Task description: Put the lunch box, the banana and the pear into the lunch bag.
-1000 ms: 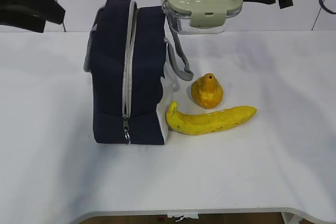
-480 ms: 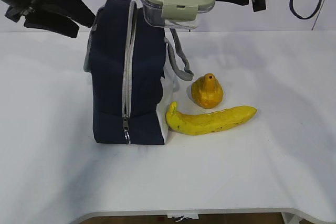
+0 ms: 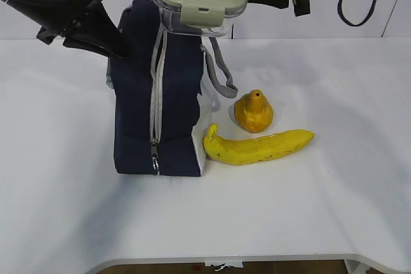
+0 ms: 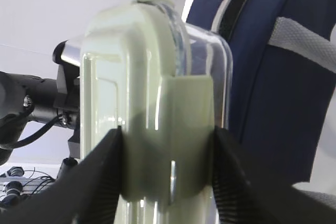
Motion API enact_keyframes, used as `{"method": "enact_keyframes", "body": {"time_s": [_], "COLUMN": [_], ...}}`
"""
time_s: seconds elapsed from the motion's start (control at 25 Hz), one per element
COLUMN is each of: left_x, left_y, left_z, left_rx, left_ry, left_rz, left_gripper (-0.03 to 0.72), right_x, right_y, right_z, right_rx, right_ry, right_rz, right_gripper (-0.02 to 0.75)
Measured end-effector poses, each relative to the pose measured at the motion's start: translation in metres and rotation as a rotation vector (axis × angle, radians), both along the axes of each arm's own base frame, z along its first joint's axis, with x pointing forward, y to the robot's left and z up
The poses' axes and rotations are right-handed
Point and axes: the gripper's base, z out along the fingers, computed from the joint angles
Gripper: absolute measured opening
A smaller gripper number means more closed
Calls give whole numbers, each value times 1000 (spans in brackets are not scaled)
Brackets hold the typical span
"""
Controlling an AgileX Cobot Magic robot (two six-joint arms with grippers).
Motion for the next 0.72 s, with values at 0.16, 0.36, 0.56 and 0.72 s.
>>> {"method": "enact_keyframes", "body": {"time_s": [0.16,0.36,0.56,0.72], "left_x": [1,1,0,0], "left_y": [0,0,-1,-1], "left_z": [1,1,6,13], "left_rx": [4,5,-1,0], "left_ry": [-13,-16,-18,-27], "left_rz": [-7,-10,-23,-43], "left_gripper": [15,15,15,15], "right_x": [2,3,7,14], "right_y": [0,10,25,33], "right_z": [0,-3,-18,-39], "right_rx": [-3,-6,-10,-15], "right_ry": [-8,-10,21,69], "right_rz": [-20,-25,-4,3], "right_gripper": [372,372,372,372]}}
